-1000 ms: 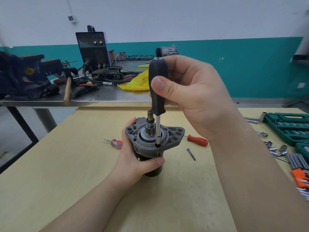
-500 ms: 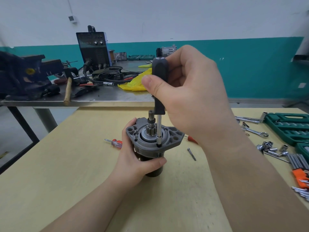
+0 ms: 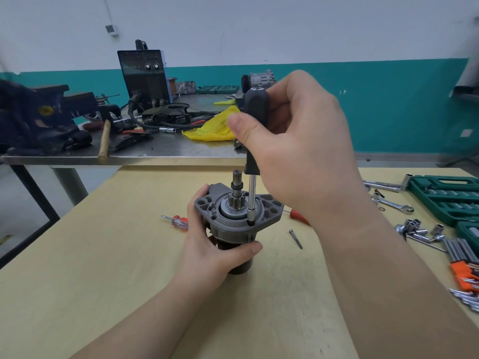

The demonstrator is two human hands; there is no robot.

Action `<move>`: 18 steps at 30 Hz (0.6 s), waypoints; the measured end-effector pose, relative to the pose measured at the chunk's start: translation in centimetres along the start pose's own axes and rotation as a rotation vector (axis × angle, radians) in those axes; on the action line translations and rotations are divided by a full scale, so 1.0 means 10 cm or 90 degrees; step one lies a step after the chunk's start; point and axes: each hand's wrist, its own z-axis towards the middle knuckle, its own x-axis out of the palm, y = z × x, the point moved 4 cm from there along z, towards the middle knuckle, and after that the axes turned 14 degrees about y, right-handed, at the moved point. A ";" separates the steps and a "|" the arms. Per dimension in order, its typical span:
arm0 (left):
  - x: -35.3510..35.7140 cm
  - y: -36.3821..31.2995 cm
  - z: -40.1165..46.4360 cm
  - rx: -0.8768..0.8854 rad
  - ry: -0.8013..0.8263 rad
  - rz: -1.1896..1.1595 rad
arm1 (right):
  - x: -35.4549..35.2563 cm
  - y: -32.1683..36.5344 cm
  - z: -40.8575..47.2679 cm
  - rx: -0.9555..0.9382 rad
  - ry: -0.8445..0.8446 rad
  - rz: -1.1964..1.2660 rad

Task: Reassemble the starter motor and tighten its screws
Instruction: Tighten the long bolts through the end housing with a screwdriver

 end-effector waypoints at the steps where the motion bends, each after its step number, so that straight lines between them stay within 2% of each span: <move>1: 0.00 -0.01 0.00 -0.002 -0.001 0.000 | 0.00 -0.01 0.00 -0.001 -0.001 -0.002; 5: 0.01 -0.02 -0.01 -0.009 -0.006 0.002 | 0.00 -0.02 0.01 -0.013 -0.004 0.000; 12: -0.01 -0.01 0.00 -0.016 0.005 0.012 | -0.02 -0.05 0.05 -0.039 0.079 0.091; 18: -0.02 0.00 0.01 -0.013 0.012 0.016 | -0.02 -0.04 0.04 -0.060 0.091 0.114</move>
